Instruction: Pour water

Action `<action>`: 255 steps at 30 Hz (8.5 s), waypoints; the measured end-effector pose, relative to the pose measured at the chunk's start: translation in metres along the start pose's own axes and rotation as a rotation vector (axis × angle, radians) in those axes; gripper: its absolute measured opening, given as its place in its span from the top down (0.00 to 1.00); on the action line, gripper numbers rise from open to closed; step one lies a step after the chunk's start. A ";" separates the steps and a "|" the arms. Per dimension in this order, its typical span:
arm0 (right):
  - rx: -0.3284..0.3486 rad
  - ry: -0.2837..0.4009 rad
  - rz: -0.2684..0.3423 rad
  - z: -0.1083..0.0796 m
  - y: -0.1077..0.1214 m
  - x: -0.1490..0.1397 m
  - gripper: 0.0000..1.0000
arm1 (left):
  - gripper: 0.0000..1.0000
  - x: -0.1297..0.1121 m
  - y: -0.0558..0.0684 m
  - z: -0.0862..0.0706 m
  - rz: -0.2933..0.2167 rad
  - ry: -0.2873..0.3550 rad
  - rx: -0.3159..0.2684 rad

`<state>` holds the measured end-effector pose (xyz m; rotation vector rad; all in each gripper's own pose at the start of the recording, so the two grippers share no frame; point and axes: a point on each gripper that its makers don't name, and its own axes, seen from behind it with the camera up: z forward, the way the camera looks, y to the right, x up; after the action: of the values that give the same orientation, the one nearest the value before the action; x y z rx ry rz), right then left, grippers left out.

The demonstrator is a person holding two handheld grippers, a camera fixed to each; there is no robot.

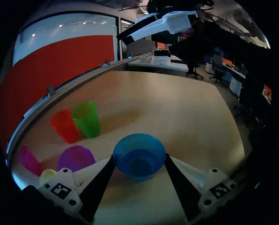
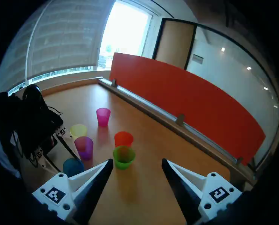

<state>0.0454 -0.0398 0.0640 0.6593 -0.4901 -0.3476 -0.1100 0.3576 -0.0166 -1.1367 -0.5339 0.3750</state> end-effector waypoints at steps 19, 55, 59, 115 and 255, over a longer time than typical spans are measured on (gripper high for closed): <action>-0.005 0.001 0.005 0.000 0.004 -0.004 0.00 | 0.11 0.000 -0.002 0.008 0.002 0.001 0.010; 0.017 -0.003 0.030 0.016 0.003 -0.011 0.00 | 0.13 0.026 -0.008 -0.029 -0.037 0.090 0.047; 0.021 -0.009 0.031 0.018 0.002 -0.013 0.00 | 0.13 0.035 -0.011 -0.036 -0.045 0.116 0.057; 0.103 -0.042 0.047 0.079 -0.024 -0.022 0.00 | 0.13 0.075 -0.082 -0.146 -0.102 0.246 0.263; 0.149 0.033 0.100 0.139 -0.057 -0.009 0.09 | 0.12 0.040 -0.133 -0.251 -0.197 0.318 0.479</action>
<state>-0.0454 -0.1466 0.1189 0.7807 -0.5194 -0.2064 0.0698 0.1399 0.0349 -0.6551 -0.2509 0.1333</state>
